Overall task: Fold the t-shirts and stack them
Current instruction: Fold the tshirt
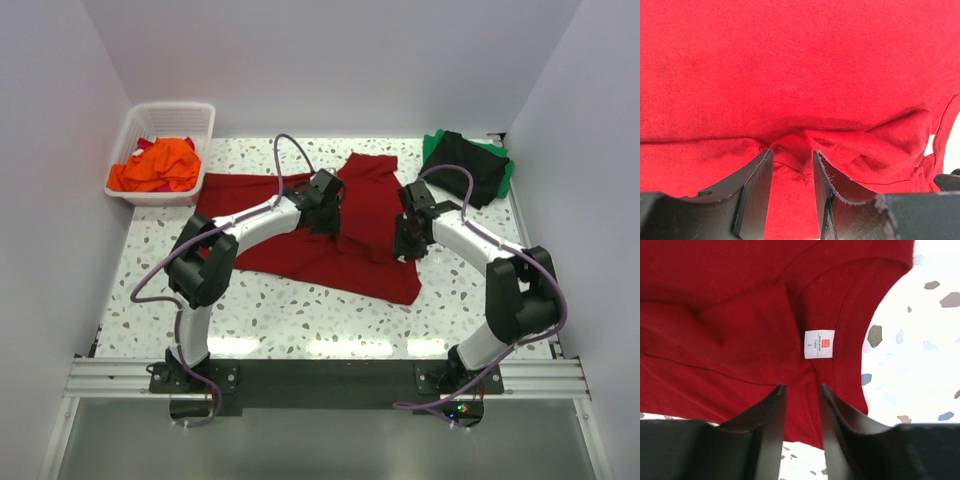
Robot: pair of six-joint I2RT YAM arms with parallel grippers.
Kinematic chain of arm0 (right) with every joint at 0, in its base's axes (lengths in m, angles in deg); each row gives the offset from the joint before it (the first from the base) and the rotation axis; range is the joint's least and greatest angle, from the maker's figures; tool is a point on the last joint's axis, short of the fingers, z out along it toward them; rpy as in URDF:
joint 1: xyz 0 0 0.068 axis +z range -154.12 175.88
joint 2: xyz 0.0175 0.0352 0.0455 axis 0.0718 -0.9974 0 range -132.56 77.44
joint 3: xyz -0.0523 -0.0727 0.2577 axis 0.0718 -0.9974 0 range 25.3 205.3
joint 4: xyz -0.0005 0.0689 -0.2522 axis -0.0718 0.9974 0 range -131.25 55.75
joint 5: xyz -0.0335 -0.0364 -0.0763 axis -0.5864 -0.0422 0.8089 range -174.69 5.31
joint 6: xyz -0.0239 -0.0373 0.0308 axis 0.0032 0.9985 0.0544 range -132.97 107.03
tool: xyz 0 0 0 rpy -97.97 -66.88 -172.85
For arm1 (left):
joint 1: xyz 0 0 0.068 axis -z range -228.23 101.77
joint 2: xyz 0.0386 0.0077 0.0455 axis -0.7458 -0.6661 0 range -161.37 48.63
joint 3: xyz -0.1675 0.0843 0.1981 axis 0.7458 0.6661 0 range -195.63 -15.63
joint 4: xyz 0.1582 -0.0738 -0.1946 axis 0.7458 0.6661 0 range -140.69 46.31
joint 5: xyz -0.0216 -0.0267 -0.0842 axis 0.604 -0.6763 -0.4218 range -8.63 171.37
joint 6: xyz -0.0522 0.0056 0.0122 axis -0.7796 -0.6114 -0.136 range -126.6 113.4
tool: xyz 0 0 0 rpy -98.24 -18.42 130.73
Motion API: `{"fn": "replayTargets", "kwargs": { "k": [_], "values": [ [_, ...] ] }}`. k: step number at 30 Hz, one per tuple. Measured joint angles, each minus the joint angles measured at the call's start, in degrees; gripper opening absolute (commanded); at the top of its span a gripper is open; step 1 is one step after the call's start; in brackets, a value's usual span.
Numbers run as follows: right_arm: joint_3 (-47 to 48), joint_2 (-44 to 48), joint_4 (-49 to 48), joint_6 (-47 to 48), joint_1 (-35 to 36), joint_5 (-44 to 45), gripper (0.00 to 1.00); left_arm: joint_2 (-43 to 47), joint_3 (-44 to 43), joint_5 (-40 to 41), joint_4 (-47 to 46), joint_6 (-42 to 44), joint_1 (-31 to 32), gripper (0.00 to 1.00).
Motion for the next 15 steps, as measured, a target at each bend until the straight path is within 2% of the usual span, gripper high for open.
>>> {"fn": "replayTargets", "kwargs": {
  "k": [15],
  "values": [
    [-2.3, -3.5, -6.1, 0.3, 0.0, -3.1, 0.26, 1.2, 0.0, 0.5, -0.3, 0.2, 0.0, 0.43]
  ]
}}
